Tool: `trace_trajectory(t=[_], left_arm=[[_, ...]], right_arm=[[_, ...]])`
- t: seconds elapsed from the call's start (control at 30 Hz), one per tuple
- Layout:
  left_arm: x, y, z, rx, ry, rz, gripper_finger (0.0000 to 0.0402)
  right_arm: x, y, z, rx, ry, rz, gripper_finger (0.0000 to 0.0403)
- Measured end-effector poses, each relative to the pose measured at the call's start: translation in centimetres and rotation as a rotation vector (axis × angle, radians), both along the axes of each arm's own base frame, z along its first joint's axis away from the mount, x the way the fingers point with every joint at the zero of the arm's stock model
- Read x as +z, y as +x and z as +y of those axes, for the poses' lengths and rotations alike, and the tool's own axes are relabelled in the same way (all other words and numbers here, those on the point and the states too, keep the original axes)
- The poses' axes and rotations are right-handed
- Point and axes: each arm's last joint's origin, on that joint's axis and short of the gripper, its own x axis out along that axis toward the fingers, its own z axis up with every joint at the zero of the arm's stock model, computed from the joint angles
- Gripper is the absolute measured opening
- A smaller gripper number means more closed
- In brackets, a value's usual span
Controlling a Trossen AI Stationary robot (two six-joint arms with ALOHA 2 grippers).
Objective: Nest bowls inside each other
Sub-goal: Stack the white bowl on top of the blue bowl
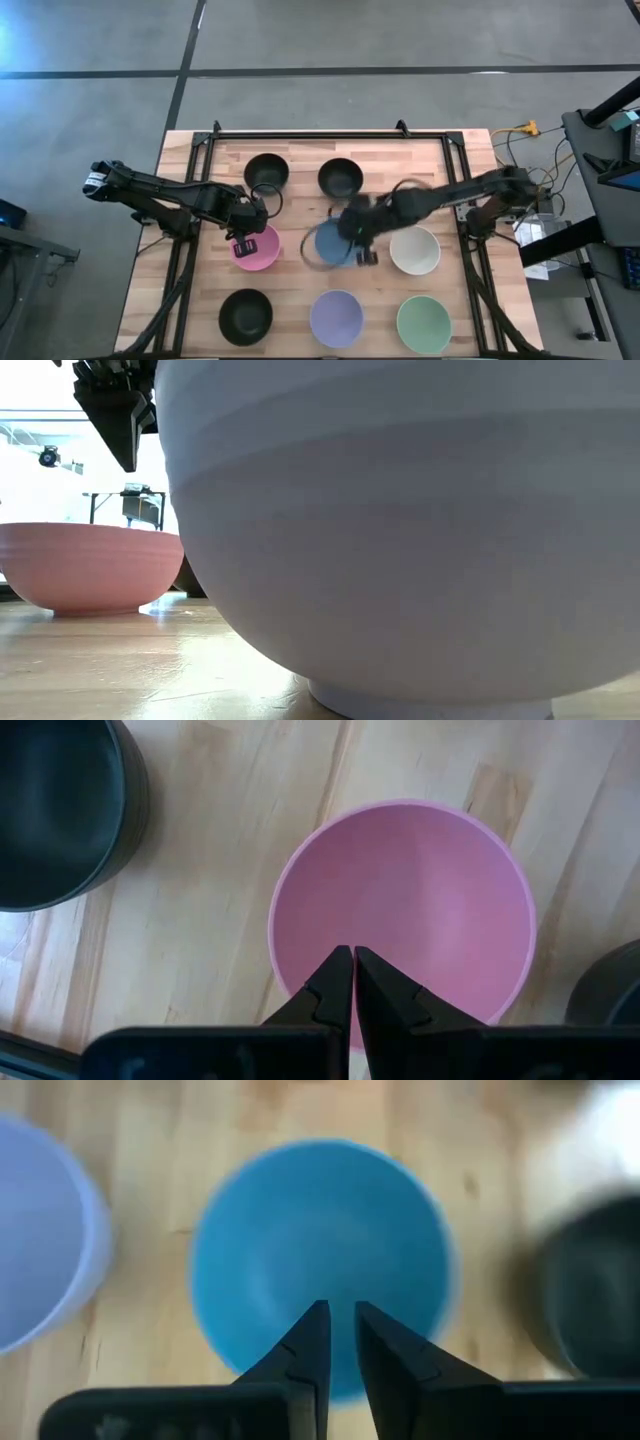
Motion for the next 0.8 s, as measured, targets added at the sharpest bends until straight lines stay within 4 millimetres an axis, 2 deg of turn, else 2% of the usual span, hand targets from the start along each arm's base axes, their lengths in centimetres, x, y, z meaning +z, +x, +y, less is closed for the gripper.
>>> trace_trajectory(t=[0.17, 0.37, 0.47, 0.6, 0.8], left_arm=[[0.0, 0.0, 0.0, 0.025, -0.007, -0.003, 0.0001], [-0.3, -0.1, 0.0, 0.024, -0.004, 0.008, 0.0001], [-0.7, -0.1, 0.0, 0.026, 0.002, 0.012, 0.0001], [-0.8, 0.0, 0.0, 0.027, 0.0, 0.002, 0.0001], [-0.8, 0.0, 0.0, 0.028, 0.001, 0.001, 0.0001]], right_arm=[[1.0, -5.6, -2.4, -0.125, 0.06, -0.094, 0.0049], [-1.0, -13.3, -3.3, -0.101, 0.077, -0.155, 0.005], [-1.9, -15.6, -3.3, 0.003, 0.092, -0.174, 0.005], [-2.6, -16.6, -3.4, 0.036, 0.075, -0.165, 0.007], [-4.2, -15.0, -3.6, 0.014, 0.043, -0.062, 0.0136]])
